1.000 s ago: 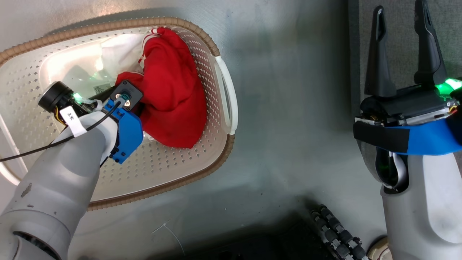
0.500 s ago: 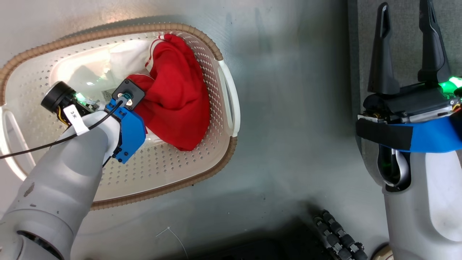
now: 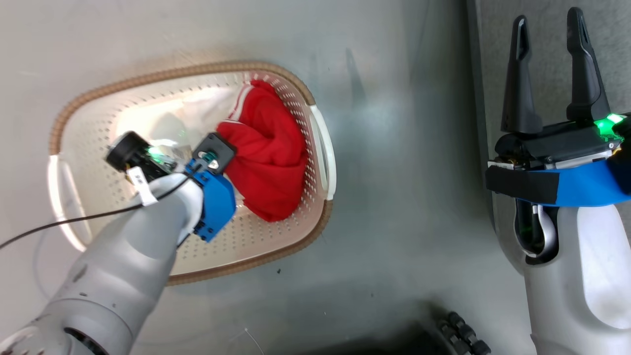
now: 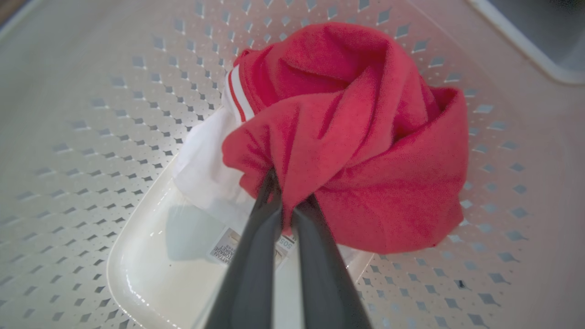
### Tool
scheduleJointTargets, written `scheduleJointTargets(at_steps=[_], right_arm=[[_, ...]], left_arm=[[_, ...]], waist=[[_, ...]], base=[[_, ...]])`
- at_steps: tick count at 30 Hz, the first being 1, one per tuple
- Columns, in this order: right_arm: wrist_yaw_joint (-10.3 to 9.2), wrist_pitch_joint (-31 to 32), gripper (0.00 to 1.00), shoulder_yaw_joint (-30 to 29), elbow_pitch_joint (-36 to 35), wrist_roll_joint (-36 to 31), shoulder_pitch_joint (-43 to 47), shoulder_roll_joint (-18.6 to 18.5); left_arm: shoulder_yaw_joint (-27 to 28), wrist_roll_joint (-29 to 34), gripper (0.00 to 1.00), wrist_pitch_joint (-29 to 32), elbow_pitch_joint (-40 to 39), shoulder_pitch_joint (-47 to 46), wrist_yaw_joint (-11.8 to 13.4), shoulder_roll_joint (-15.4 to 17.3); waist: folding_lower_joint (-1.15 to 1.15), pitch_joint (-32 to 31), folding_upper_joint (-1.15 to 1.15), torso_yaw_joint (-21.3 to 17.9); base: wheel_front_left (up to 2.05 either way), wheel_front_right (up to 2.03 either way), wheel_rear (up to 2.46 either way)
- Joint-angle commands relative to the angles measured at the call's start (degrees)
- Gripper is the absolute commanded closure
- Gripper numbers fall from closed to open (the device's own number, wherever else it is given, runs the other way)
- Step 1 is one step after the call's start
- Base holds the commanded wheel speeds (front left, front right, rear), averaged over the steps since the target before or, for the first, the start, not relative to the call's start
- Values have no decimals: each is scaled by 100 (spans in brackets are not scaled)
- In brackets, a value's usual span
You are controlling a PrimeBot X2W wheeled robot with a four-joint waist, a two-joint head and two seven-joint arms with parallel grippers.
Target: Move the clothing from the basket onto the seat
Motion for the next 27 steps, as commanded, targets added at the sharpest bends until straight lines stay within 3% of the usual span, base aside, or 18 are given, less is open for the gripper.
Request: scheduleJointTargets(at_steps=[1, 15, 27], right_arm=[[-4, 0, 0, -10, 15, 11, 61, 11], [-4, 0, 0, -160, 349, -94, 474, 9], [-4, 0, 0, -301, 597, -176, 1070, 7]], left_arm=[[-33, -33, 100, -48, -33, 57, 8, -7], [-249, -543, 100, -395, -744, 537, 7, -186], [478, -447, 100, -394, -2253, 1234, 180, 67]], waist=[[0, -180, 0, 88], [0, -1382, 0, 408], [0, -2487, 0, 709]], base=[[0, 0, 0], [0, 0, 0], [0, 0, 0]])
